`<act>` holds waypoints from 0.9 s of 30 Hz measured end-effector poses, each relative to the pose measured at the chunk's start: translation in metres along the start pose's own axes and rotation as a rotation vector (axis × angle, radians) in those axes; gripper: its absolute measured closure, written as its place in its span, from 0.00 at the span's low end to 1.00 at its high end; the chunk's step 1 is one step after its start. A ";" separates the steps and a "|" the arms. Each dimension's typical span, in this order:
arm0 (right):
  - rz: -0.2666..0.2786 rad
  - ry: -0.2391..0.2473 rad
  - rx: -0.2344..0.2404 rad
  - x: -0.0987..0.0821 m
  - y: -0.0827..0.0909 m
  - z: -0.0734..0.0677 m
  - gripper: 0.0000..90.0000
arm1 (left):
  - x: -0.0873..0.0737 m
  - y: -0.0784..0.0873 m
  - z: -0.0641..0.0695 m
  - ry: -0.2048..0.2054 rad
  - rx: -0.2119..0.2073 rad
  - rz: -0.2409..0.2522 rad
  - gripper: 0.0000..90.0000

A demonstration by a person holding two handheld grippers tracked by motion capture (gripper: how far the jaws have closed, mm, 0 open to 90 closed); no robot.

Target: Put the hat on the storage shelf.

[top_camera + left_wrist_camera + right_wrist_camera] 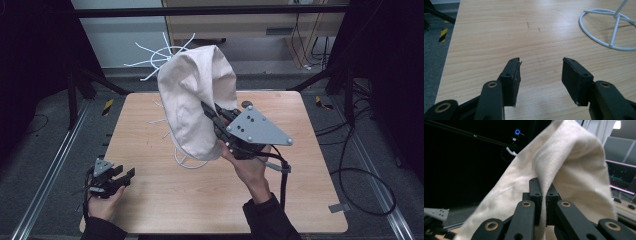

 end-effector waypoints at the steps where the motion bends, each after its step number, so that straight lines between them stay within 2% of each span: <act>1: -0.003 -0.004 0.004 -0.004 0.001 -0.001 0.98 | 0.000 0.000 0.000 0.000 0.000 0.000 0.54; 2: -0.003 -0.004 0.004 -0.004 0.001 -0.001 0.98 | 0.000 0.000 0.000 0.000 0.000 0.000 0.54; 3: -0.010 -0.024 0.015 -0.013 0.002 -0.002 0.98 | 0.000 0.000 0.000 0.000 0.001 -0.001 0.54; 9: -0.038 -0.063 0.028 -0.034 0.003 -0.002 0.98 | 0.000 0.000 0.000 -0.006 0.002 -0.005 0.54; 15: -0.071 -0.103 0.039 -0.052 -0.001 -0.001 0.97 | 0.000 -0.001 0.000 -0.004 0.002 -0.007 0.54; 27: -0.130 -0.154 0.025 -0.077 -0.012 0.001 0.96 | -0.001 -0.001 0.000 -0.003 0.001 -0.006 0.54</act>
Point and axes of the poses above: each handheld gripper's, and its own axes: y roughly backward along the jaws, x roughly out of its top, z roughly to its right, the point moved 3 cm from there along -y, roughly forward along the jaws, and after that the axes turned 9 degrees about x, right-handed, at the moved point
